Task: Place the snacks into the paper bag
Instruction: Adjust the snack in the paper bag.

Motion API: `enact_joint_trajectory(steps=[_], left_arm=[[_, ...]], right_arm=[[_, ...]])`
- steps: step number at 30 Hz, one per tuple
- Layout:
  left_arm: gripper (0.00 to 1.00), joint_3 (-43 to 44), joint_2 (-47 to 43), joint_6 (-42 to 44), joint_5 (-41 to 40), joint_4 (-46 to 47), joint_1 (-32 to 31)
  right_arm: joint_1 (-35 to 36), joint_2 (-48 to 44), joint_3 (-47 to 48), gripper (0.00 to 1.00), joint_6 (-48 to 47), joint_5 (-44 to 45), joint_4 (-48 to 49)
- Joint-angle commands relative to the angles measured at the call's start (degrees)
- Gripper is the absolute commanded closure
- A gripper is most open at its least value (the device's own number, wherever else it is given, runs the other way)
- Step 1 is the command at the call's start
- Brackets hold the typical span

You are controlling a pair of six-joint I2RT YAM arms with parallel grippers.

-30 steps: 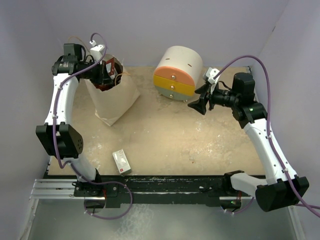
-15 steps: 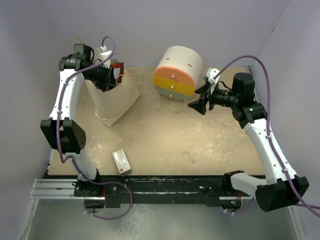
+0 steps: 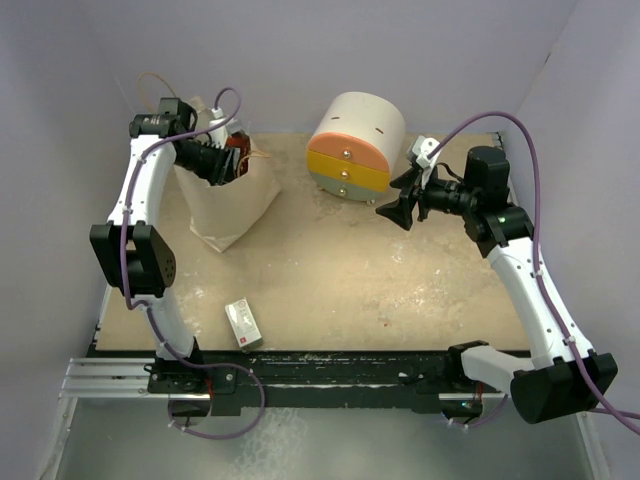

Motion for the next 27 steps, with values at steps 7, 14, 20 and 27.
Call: enact_joint_trajectory(steps=[7, 14, 20, 27], left_arm=[[0.46, 5.7, -2.7, 3.3, -0.5, -3.2, -0.2], [0.36, 7.0, -7.2, 3.6, -6.0, 1.8, 0.0], [0.3, 8.7, -9.1, 2.9, -8.0, 4.8, 0.3], [0.24, 9.2, -11.8, -0.8, -10.1, 12.3, 1.3]], right_arm=[[-0.6, -1.2, -0.2, 0.28, 0.6, -1.8, 2.3], [-0.6, -0.9, 0.0, 0.28, 0.7, -2.1, 2.4], [-0.6, -0.8, 0.0, 0.28, 0.7, -2.2, 2.4], [-0.7, -0.7, 0.0, 0.28, 0.8, -2.3, 2.4]])
